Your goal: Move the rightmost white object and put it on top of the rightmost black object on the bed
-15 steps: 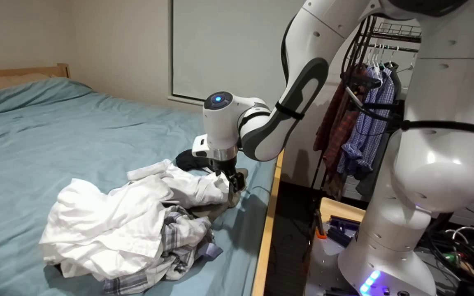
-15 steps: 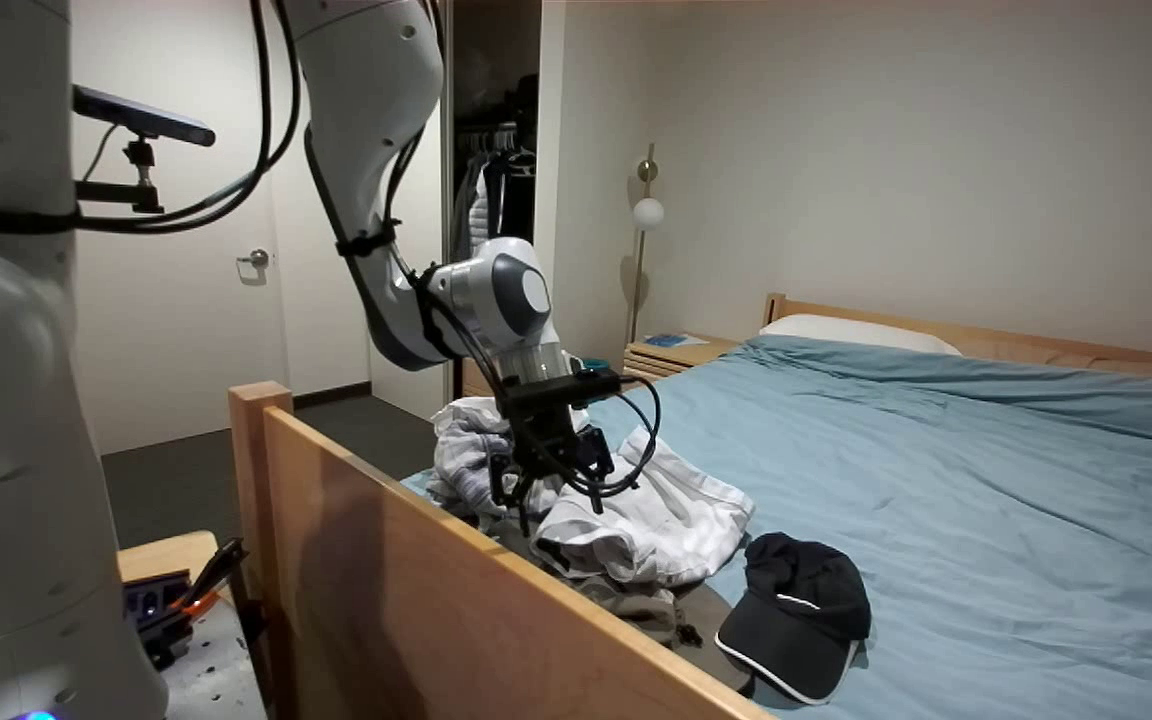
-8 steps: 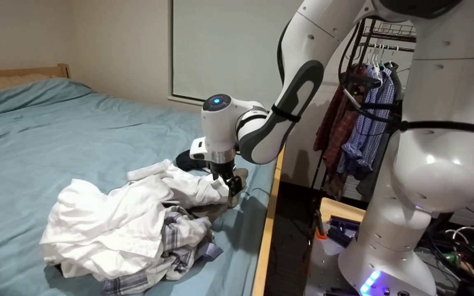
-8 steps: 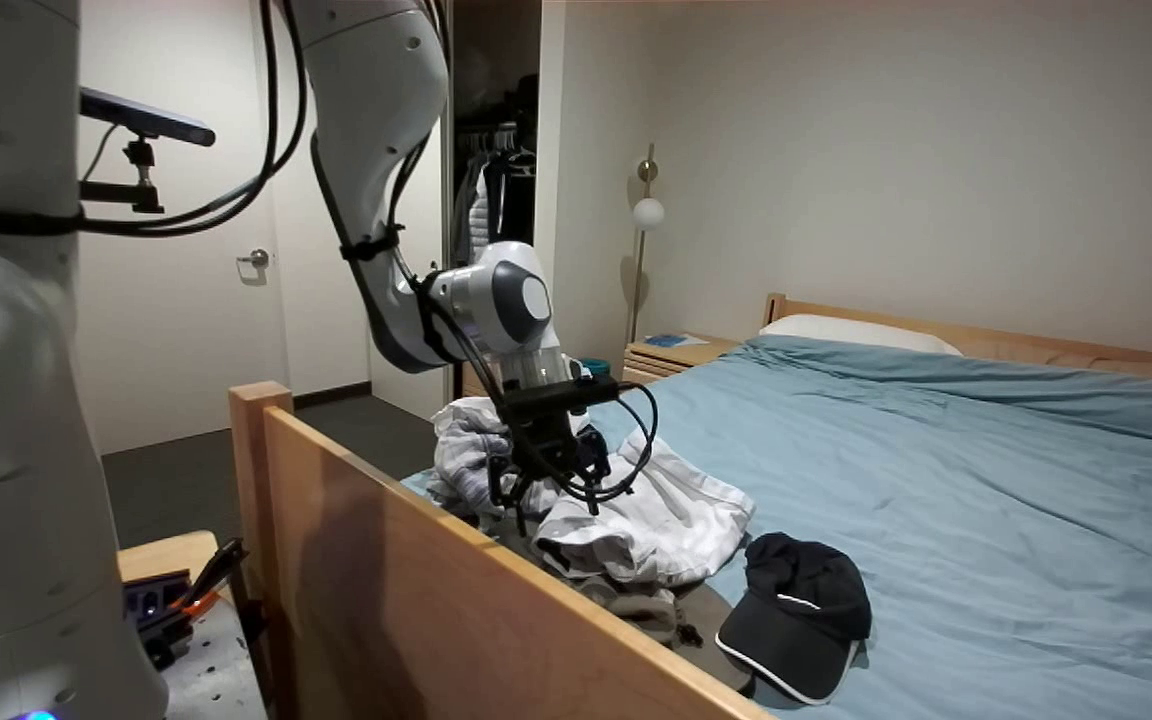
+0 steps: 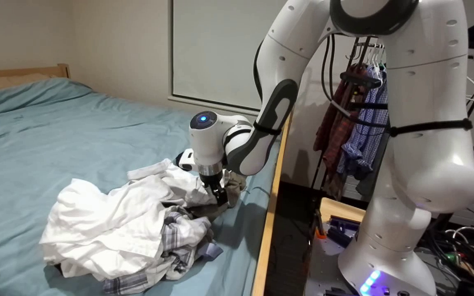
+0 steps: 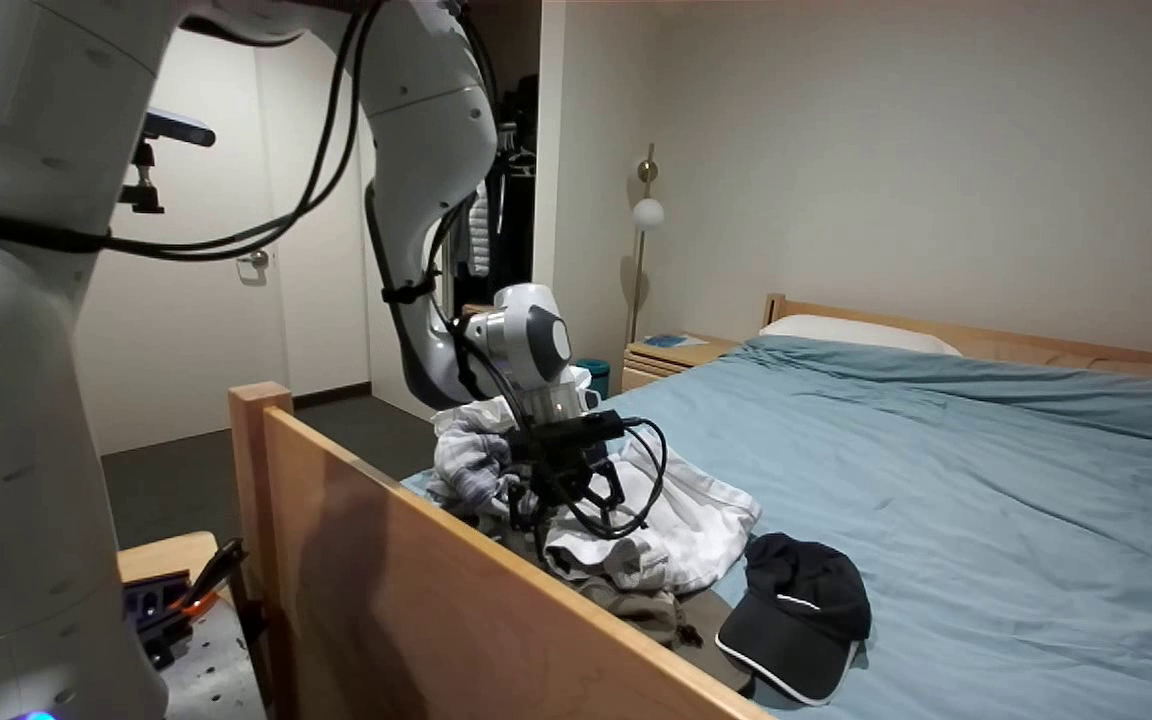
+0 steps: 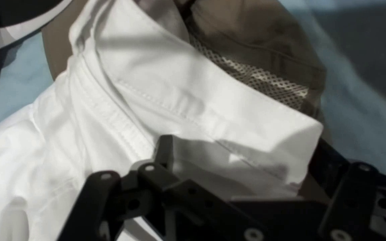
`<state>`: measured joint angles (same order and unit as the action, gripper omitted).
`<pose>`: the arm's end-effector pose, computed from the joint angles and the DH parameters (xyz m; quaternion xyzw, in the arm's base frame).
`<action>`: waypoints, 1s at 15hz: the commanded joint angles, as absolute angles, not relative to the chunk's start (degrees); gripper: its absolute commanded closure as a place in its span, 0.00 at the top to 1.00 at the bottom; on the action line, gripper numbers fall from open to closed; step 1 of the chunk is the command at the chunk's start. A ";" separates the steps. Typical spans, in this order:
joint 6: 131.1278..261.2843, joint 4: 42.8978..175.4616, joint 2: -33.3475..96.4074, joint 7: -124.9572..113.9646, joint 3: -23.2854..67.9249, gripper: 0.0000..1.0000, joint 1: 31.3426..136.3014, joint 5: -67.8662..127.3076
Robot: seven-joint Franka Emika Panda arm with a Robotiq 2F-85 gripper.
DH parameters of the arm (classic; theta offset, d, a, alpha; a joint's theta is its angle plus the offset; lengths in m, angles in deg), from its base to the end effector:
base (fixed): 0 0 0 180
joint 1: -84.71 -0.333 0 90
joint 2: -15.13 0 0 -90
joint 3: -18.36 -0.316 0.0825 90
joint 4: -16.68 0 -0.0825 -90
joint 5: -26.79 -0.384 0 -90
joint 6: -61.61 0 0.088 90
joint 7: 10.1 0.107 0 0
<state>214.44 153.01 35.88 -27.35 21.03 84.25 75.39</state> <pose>0.4857 0.0020 0.1604 0.8520 0.4896 -0.0666 0.1731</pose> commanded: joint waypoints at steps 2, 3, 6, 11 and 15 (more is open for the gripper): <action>220.79 147.48 41.02 -11.19 26.04 1.00 81.63 82.96; 222.17 146.54 41.73 -7.68 27.13 1.00 81.08 84.30; 226.76 144.07 44.07 1.05 29.82 0.97 79.94 86.00; 228.58 142.25 45.95 8.58 33.24 0.57 77.04 89.04; 228.90 143.21 45.01 9.88 33.88 0.32 76.15 88.54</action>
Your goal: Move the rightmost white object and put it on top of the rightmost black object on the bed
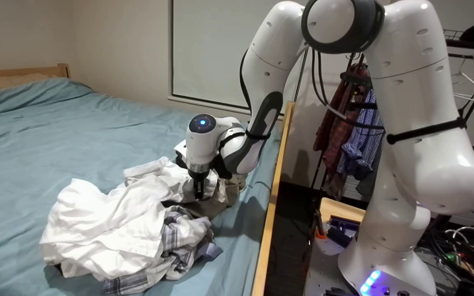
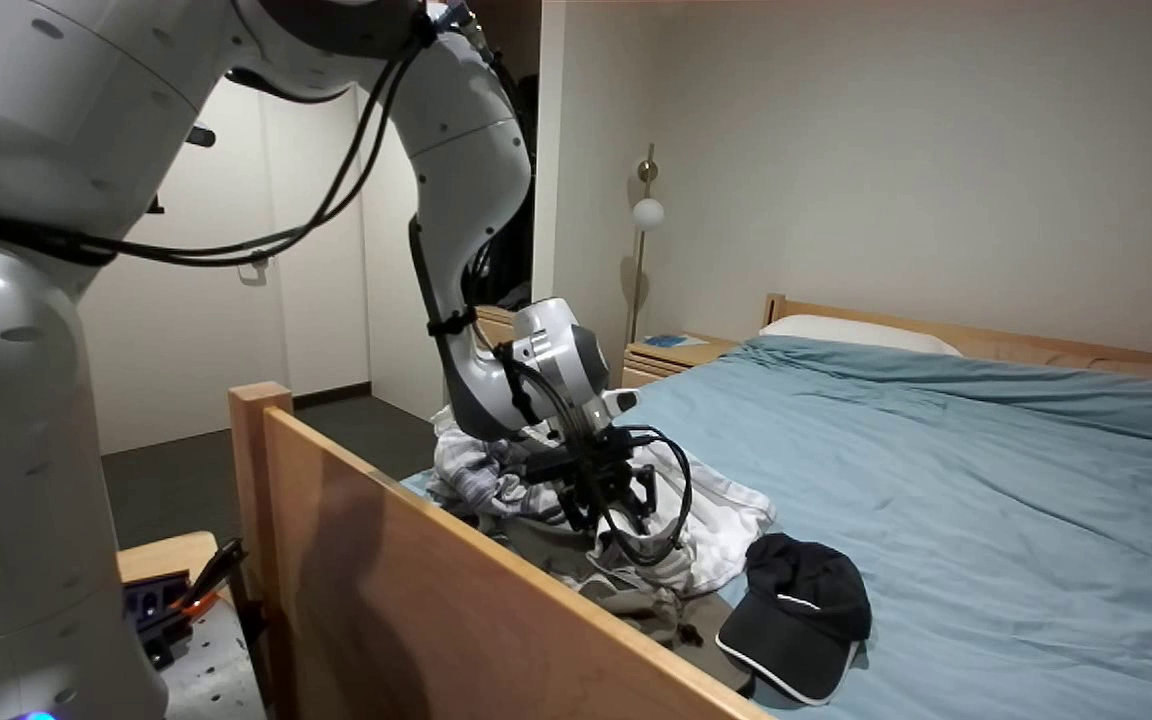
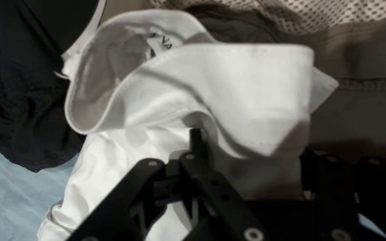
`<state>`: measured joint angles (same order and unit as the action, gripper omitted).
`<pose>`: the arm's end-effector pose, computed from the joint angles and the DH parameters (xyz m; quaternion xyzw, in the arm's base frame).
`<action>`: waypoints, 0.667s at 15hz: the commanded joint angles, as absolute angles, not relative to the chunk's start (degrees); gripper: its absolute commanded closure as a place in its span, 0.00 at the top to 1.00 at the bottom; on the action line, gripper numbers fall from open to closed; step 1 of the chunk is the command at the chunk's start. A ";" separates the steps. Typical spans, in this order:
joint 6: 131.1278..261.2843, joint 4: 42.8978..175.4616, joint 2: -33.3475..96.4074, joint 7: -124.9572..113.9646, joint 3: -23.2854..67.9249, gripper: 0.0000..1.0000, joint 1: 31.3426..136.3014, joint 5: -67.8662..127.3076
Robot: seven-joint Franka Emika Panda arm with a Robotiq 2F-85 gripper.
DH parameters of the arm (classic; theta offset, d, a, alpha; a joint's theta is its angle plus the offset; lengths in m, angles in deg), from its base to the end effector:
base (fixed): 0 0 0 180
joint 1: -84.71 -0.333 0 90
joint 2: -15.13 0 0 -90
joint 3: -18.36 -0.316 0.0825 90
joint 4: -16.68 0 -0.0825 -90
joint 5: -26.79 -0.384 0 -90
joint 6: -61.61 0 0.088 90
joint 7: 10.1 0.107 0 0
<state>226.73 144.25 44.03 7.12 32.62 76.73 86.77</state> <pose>0.5336 -0.0144 0.1489 0.9260 0.3049 0.0666 0.2126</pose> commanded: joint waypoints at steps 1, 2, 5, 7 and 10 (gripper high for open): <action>229.07 143.93 44.47 8.68 33.11 0.25 76.86 87.24; 228.96 144.44 44.08 7.71 32.55 0.19 77.33 86.37; 230.94 148.08 41.13 3.20 29.54 0.07 80.54 82.24; 232.02 149.96 38.79 2.61 29.08 0.10 81.84 81.53; 233.63 150.42 34.96 8.86 32.71 0.10 79.78 84.60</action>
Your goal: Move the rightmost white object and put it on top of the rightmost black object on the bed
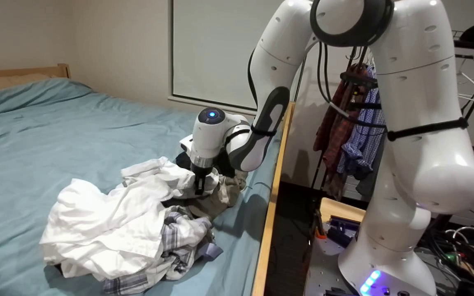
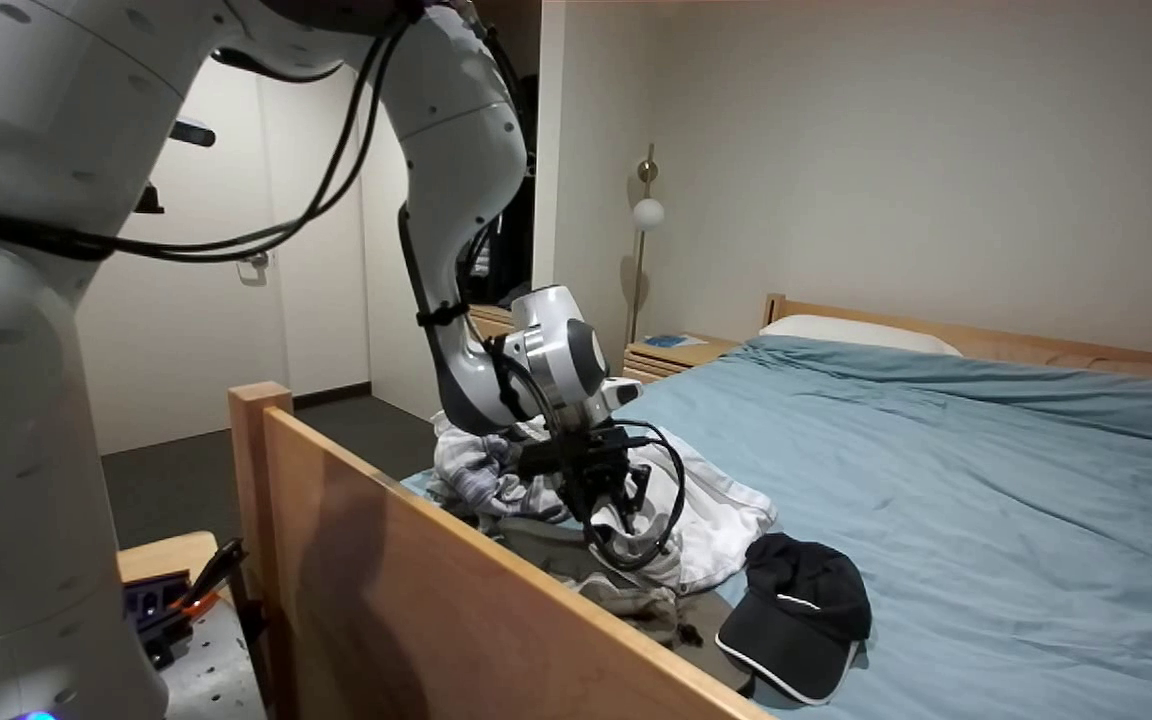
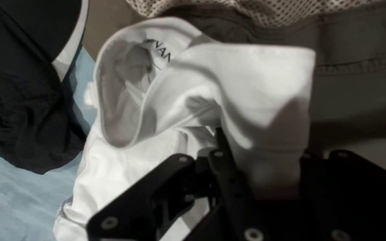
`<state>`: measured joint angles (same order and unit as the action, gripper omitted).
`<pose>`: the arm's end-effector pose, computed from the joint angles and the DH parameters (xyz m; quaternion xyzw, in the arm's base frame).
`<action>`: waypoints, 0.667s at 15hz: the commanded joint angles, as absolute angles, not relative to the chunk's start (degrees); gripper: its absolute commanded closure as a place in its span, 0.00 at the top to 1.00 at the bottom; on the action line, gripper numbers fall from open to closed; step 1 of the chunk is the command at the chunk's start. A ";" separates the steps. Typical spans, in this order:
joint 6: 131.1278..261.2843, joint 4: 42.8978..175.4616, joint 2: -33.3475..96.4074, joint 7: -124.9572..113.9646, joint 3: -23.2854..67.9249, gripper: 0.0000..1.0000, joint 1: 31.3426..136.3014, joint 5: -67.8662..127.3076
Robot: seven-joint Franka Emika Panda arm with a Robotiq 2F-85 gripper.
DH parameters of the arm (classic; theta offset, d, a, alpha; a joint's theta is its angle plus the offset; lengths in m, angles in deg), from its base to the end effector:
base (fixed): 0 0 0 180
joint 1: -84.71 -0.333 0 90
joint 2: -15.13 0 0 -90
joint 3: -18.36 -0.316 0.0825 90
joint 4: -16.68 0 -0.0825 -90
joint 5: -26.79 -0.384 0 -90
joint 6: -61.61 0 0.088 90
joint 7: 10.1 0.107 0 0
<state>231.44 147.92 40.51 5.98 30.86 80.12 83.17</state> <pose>0.5232 -0.0203 0.1676 0.9408 0.2754 0.0986 0.1714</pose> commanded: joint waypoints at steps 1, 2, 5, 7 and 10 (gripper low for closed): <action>234.72 150.13 33.27 11.47 34.57 0.10 78.58 86.20; 235.93 149.88 31.67 13.44 35.69 0.10 78.14 86.99; 236.45 148.40 26.26 18.65 39.01 0.10 76.56 89.13; 234.92 146.71 22.59 22.99 41.50 0.10 75.28 92.12; 232.63 143.88 17.21 29.86 43.99 0.10 74.62 97.83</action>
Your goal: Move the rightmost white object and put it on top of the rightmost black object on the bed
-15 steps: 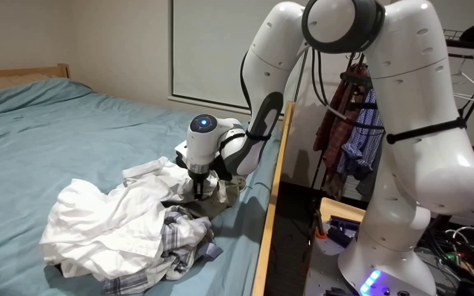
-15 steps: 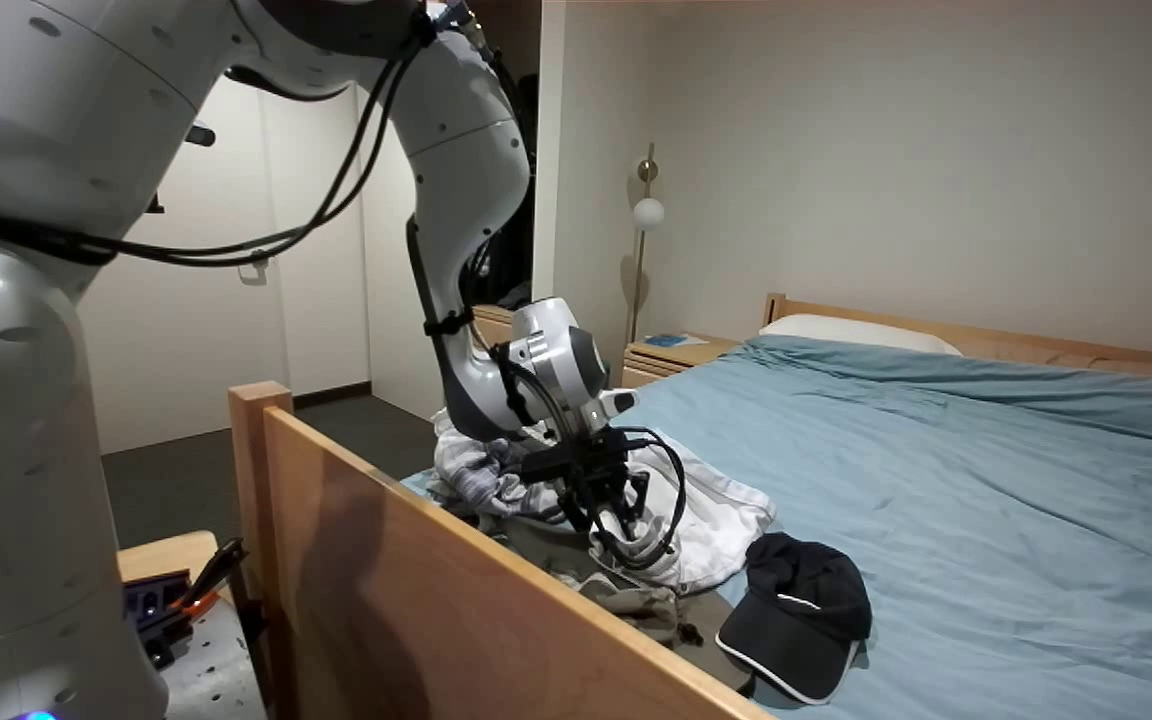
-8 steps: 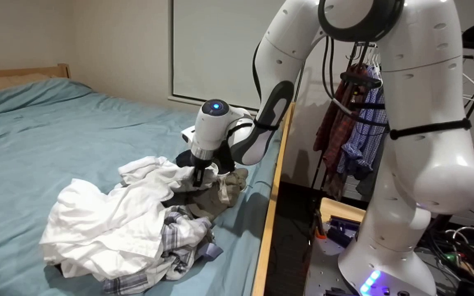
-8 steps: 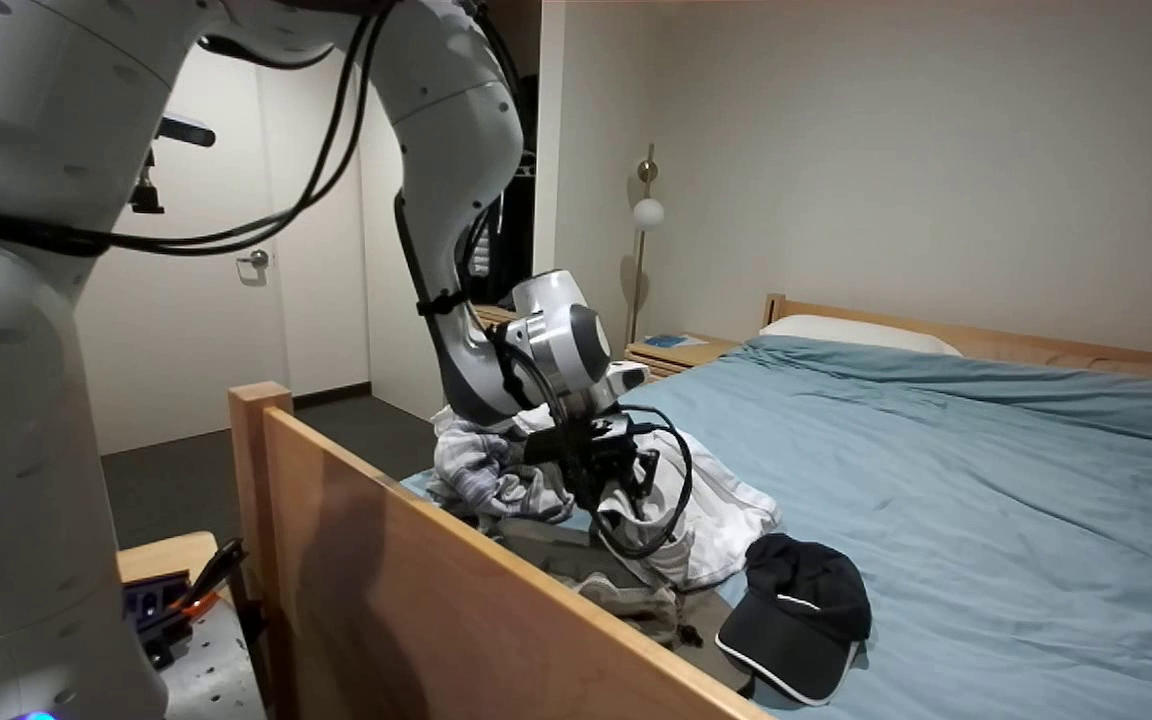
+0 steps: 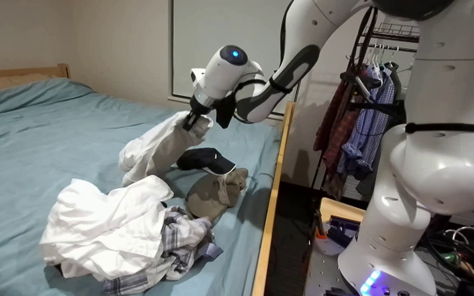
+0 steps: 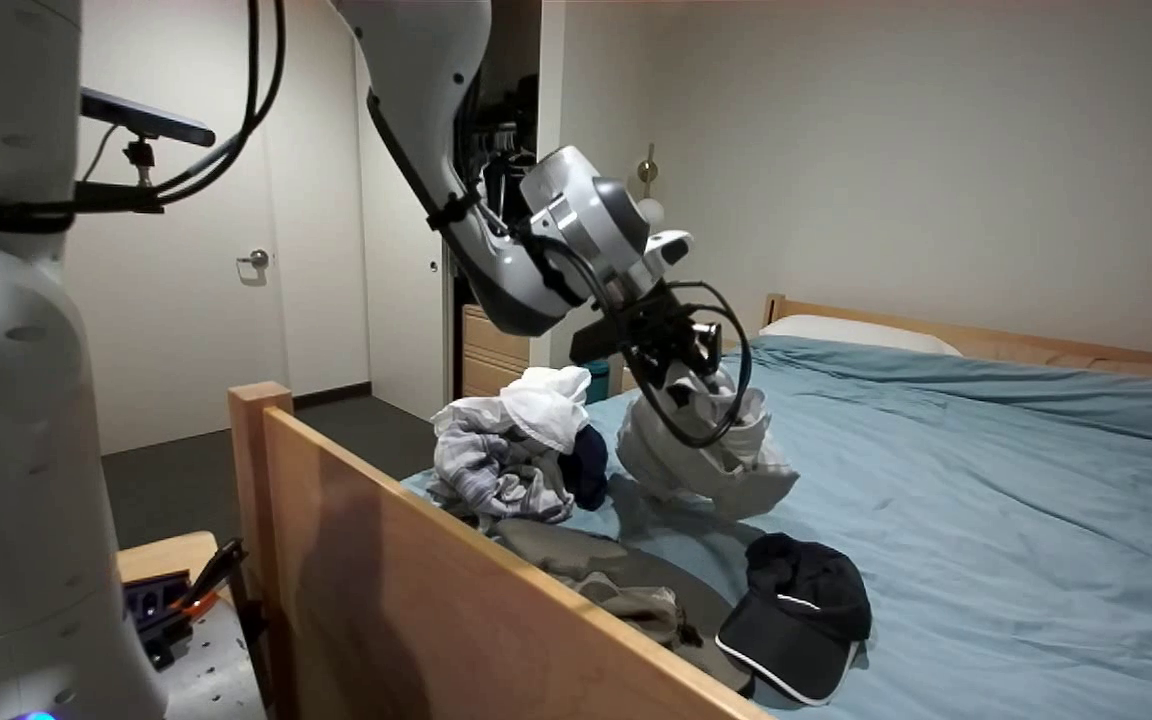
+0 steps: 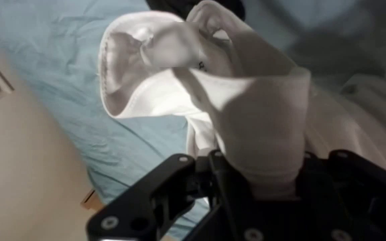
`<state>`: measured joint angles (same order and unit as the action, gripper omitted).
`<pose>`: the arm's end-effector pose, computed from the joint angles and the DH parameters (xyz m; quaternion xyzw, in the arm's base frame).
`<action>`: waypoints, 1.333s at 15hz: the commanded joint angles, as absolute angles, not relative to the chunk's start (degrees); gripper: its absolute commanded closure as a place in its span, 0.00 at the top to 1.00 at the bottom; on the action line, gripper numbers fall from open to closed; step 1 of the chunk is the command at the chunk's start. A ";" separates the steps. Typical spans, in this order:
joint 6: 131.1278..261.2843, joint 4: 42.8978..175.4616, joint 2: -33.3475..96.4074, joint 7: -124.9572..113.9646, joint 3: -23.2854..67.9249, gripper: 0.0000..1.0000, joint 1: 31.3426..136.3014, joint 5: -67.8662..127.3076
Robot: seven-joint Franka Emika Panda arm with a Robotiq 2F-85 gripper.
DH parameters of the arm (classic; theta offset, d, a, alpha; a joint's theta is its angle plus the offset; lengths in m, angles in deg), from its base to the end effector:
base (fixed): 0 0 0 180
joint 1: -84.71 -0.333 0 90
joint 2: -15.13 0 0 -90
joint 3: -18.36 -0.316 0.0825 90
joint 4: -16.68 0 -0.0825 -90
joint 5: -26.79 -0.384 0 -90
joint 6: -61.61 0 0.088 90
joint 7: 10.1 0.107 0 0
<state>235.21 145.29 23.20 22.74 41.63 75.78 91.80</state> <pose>0.5525 -0.0674 0.3513 0.9229 0.1372 0.2953 0.2055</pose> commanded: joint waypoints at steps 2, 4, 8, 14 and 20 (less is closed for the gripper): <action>231.94 141.43 14.74 34.83 44.69 0.10 75.14 101.34; 230.64 138.71 13.41 40.39 45.30 0.10 75.88 104.85; 225.20 133.37 13.32 51.46 46.59 0.10 76.67 109.54; 217.89 128.94 21.10 67.97 49.54 0.10 76.86 118.25; 203.12 128.55 28.05 89.29 47.51 0.10 72.09 135.38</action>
<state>210.61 130.15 25.06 80.90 48.58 74.45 128.74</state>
